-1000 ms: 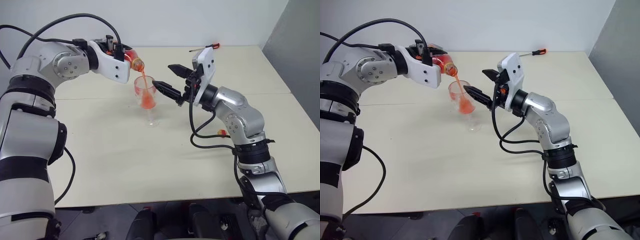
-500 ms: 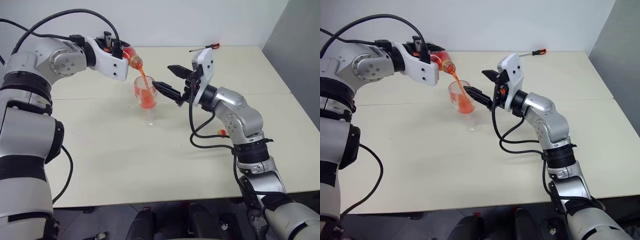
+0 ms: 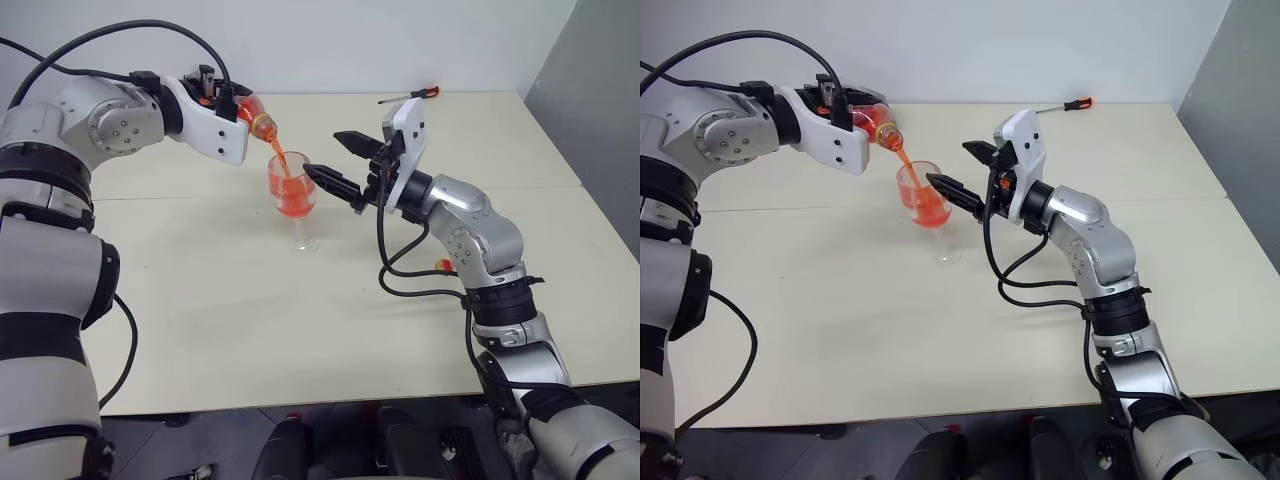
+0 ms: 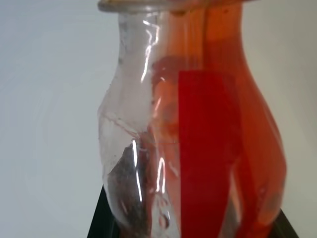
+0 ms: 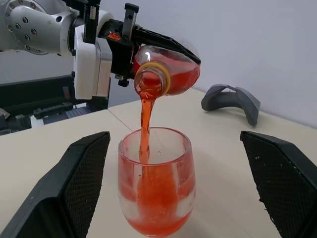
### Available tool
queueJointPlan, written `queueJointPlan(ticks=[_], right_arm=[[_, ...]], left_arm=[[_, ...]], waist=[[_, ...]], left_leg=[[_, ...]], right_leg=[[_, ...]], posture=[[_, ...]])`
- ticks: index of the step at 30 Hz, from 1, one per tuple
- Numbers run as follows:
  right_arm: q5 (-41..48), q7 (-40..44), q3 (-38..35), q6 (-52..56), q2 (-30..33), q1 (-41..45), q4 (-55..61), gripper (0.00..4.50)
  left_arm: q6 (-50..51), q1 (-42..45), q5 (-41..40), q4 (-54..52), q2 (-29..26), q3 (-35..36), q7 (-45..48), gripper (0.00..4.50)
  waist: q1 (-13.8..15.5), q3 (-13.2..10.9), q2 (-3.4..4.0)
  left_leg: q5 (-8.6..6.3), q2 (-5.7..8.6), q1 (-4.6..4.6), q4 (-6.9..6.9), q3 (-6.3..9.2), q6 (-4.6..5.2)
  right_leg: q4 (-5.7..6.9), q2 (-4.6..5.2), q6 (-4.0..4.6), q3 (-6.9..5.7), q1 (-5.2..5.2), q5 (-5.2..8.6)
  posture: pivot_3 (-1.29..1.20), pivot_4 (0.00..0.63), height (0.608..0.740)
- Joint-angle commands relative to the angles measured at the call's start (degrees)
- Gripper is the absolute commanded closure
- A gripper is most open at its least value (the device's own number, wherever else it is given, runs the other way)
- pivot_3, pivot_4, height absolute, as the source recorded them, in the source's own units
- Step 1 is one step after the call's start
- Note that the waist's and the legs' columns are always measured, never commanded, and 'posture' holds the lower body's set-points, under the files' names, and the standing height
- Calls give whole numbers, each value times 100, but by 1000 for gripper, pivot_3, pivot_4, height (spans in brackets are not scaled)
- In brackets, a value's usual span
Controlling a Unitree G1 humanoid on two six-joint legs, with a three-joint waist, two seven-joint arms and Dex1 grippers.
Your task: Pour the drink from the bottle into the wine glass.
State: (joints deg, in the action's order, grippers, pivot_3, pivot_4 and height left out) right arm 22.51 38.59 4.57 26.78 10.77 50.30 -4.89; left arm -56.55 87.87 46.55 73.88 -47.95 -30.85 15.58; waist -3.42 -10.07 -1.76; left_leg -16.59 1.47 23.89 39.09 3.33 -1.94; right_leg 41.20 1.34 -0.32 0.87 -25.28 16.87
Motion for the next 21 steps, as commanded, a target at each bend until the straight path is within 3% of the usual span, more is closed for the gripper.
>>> queueJointPlan(ticks=[1, 21], right_arm=[[-10, 27, -53, -170, -24, 171, 135, 0], [-33, 32, -59, -116, -35, 95, 271, 0]], left_arm=[[8, 326, 41, -74, -156, 8, -164, 3367], [14, 384, 156, -42, -126, -3, -277, 3367]], waist=[[0, 0, 0], [0, 0, 0]], left_leg=[[0, 0, 0, 0, 0, 0], [0, 0, 0, 0, -1, 0]], right_leg=[[0, 0, 0, 0, 0, 0], [1, 0, 0, 0, 0, 0]], posture=[[0, 150, 740], [0, 150, 740]])
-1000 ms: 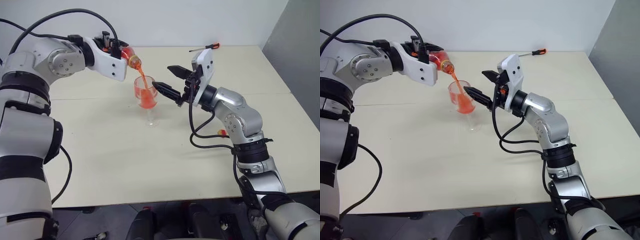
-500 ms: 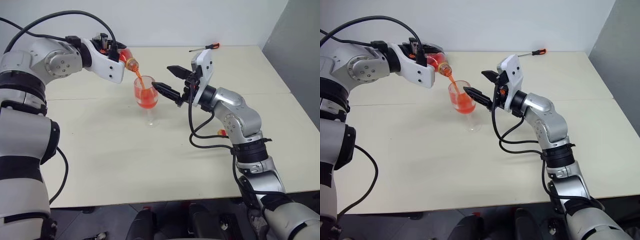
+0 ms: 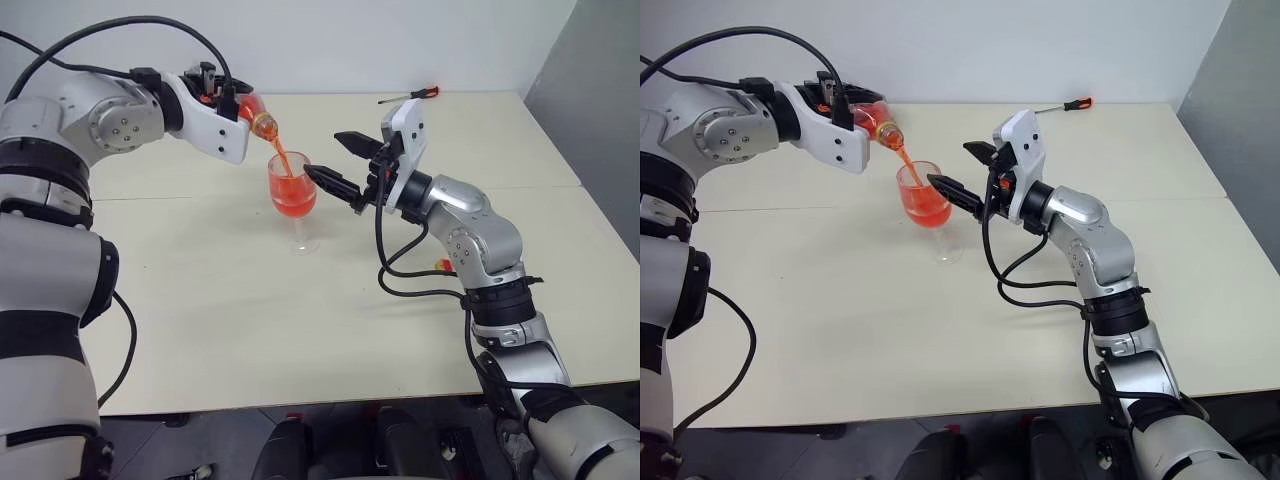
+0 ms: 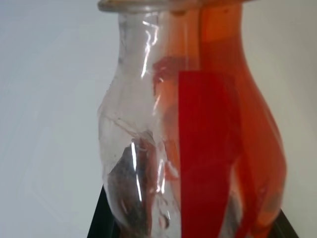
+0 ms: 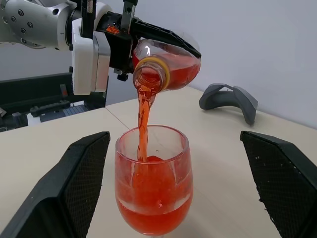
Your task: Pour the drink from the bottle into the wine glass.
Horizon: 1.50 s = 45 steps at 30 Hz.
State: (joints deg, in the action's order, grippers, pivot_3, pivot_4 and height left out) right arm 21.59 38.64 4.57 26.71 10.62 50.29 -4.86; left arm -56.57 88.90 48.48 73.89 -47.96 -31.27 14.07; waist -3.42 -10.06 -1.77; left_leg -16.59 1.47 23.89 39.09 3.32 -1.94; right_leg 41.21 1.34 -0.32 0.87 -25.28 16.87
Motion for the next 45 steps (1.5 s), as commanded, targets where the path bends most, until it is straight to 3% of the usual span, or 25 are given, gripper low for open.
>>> queueJointPlan(ticks=[1, 16, 26, 27, 30, 35, 40, 45], right_arm=[[59, 27, -59, -109, -20, 95, 270, 0], [61, 20, -70, -98, -10, 91, 286, 0], [59, 21, -80, -70, 30, 92, 286, 0], [57, 20, -83, -72, 33, 97, 277, 0], [57, 21, -91, -71, 43, 97, 272, 0], [68, 5, -93, -33, 41, 74, 312, 0], [104, 10, -92, 11, 36, 30, 398, 0], [149, 34, -111, 168, 138, -86, 640, 0]], left_arm=[[16, 281, -36, -43, -127, 38, -128, 3367], [46, 229, -173, -11, -60, 125, 12, 3367], [275, -167, -1393, 34, 285, 831, 1426, 3367], [345, -205, -1578, 20, 327, 954, 1635, 3367], [608, -309, -2051, -45, 399, 1294, 2143, 3367], [1184, -433, -2834, -219, 523, 1883, 2820, 3368], [1886, -541, -3545, -520, 677, 2424, 3264, 3429], [3422, -749, -4521, -1096, 849, 3286, 3178, 3437]], waist=[[0, 0, 0], [0, 0, 0], [-7, 1, 0], [-16, 57, 5], [-141, 342, -49], [-233, 512, -65], [-241, 596, -70], [-277, 639, -71]], left_leg=[[0, 0, 0, 0, 0, 0], [0, 0, 0, 0, 0, 0], [0, -1, 0, 3, -1, 0], [0, -1, 0, 3, -2, 0], [21, -9, 28, 11, -8, -37], [21, -6, 20, -2, -10, -36], [20, -8, 7, -4, 2, -36], [21, -8, 7, -3, 13, -36]], right_leg=[[0, 0, 0, 0, 0, 0], [0, 0, 0, 0, 0, 0], [1, 1, 0, -1, 0, 0], [1, 1, 0, -1, 0, 0], [4, 0, 1, 5, -24, 0], [-9, 7, 1, 12, -19, 0], [-5, 7, 0, 6, 0, 0], [-5, 6, 0, 4, 0, 0]], posture=[[0, 150, 740], [0, 150, 740], [0, 150, 740], [0, 0, 740], [0, 0, 740], [0, 0, 740], [0, 0, 740], [0, 0, 740]])
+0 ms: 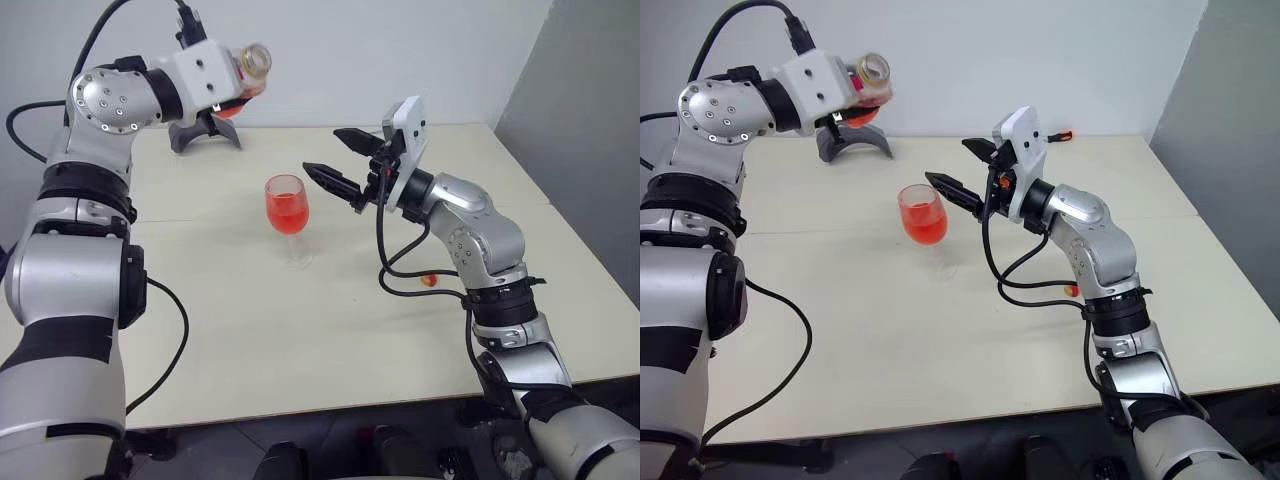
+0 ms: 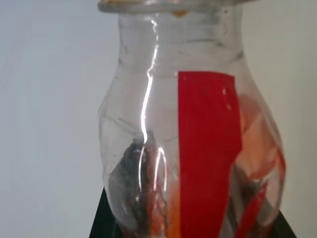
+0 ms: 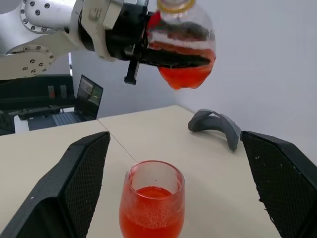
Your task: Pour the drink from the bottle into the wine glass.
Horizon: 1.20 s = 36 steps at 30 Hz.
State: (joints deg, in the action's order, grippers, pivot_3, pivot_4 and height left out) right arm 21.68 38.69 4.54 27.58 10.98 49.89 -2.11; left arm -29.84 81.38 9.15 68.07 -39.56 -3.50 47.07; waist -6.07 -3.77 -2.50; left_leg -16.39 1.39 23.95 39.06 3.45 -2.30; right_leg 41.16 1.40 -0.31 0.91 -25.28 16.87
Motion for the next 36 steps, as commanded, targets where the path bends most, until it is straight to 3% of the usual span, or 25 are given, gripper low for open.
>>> queueJointPlan(ticks=[1, 5, 10, 14, 17, 25, 36], right_arm=[[144, 38, -107, 131, 149, -96, 466, 0], [252, 43, -129, 509, 487, -556, 1200, 0], [338, -122, -52, 1006, 1074, -1902, 2553, 0], [-99, -133, 378, 573, 1484, -3238, 3427, 0], [-330, -217, 570, 246, 1464, -3545, 3415, 0], [-430, -257, 707, 170, 1187, -3109, 3106, 0], [-567, -153, 793, -505, 1065, -3541, 2704, 0]], left_arm=[[1076, -79, -746, -712, 24, 654, -201, 3438], [2351, -681, -1170, -1856, 16, 1203, -904, 3438], [3926, -2180, -1518, -3915, 96, 1866, -1925, 3439], [4853, -3524, -1737, -5166, 356, 2584, -2896, 3439], [5367, -4432, -1951, -5797, 705, 2844, -3189, 3439], [5571, -5340, -2359, -5516, 1489, 2927, -3419, 3439], [4822, -5347, -2212, -4614, 1599, 2189, -2822, 3439]], waist=[[-23, 24, 1], [-57, 74, 8], [-53, 119, 17], [-32, 187, 19], [-15, 213, 17], [370, 228, 7], [448, 259, -24]], left_leg=[[0, 0, 0, 0, 3, 0], [0, 0, -3, -4, 13, 0], [0, 0, -10, 0, 30, 0], [-1, 1, -15, -1, 41, 1], [-1, 2, -21, -3, 41, 2], [-24, 14, -161, -15, 60, 32], [-21, 24, -182, -19, 55, 21]], right_leg=[[1, 0, 0, 0, 0, 0], [4, -2, -1, 2, 1, 1], [6, -7, -1, 6, 8, 1], [-1, -10, -3, 7, 21, 2], [-7, -13, -2, 10, 27, 3], [-42, -14, 2, -2, 196, 6], [-48, -8, 2, 6, 210, 6]], posture=[[0, 0, 740], [0, 0, 740], [0, 0, 740], [0, 0, 740], [0, 0, 740], [0, 0, 740], [0, 0, 740]])
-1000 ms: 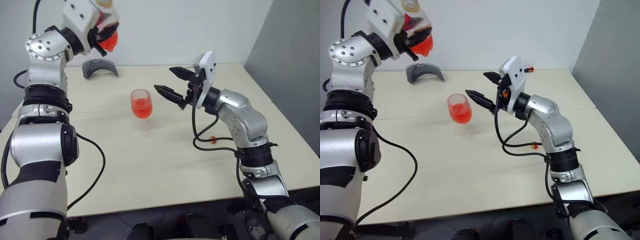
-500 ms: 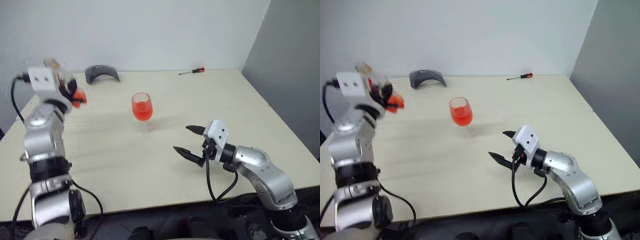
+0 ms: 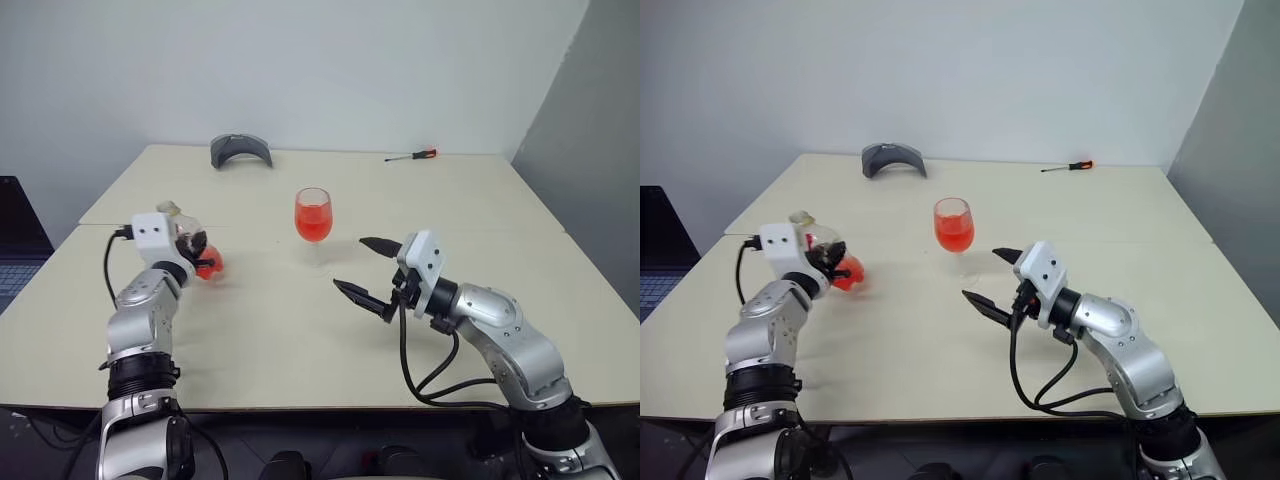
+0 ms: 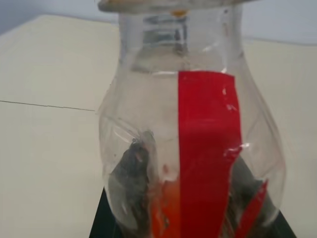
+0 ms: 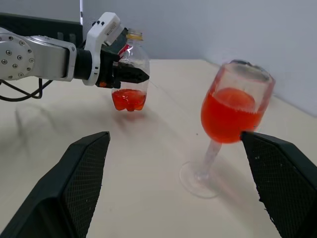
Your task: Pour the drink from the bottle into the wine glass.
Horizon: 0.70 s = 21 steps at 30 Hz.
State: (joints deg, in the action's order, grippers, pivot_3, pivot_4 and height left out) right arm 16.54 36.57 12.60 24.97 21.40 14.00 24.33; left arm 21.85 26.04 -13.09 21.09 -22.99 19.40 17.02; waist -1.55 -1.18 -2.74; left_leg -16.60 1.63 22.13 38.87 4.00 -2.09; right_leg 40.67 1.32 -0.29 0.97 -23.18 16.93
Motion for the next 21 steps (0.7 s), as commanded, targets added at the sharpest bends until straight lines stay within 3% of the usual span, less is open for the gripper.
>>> queueJointPlan(ticks=[1, 2, 4, 12, 14, 21], right_arm=[[-63, 49, -9, -246, 10, 65, 19, 0], [-61, 30, -13, -235, -14, 100, -20, 0], [-40, 1, -36, -209, -55, 159, -63, 0], [79, -95, -185, -79, -100, 259, -81, 0], [94, -96, -188, -61, -96, 265, -52, 0], [174, -116, -188, 106, -47, 167, 255, 0]], left_arm=[[-481, 306, 63, 376, -77, -174, 245, 3439], [-610, 408, 145, 638, -112, -237, 237, 2879], [-818, 534, 223, 966, -160, -301, 249, 2506], [-1227, 605, 331, 1198, -268, -432, 302, 9], [-1160, 485, 278, 1013, -274, -410, 307, 9], [116, -934, -294, -1266, -270, -204, 358, 9]], waist=[[-9, 0, 0], [-11, 0, 0], [-9, 1, 0], [-12, 2, 0], [-13, 2, 0], [-31, 6, 8]], left_leg=[[-1, -1, -2, -2, 0, 2], [-2, -1, -5, -5, 1, 3], [-6, -1, -11, -6, 4, 10], [-11, -1, -13, -7, 4, 12], [-12, -1, -13, -6, 3, 13], [-18, -4, -17, -12, 8, 13]], right_leg=[[0, -2, 0, 0, 0, 0], [2, -2, 0, 1, 0, 0], [6, -3, 0, -3, 2, 0], [5, -3, 0, 2, 1, 0], [5, -3, 0, 3, 1, 0], [6, -5, 4, 7, -1, 4]], posture=[[0, 0, 740], [0, 0, 740], [0, 0, 740], [0, 0, 740], [0, 0, 740], [0, 0, 740]])
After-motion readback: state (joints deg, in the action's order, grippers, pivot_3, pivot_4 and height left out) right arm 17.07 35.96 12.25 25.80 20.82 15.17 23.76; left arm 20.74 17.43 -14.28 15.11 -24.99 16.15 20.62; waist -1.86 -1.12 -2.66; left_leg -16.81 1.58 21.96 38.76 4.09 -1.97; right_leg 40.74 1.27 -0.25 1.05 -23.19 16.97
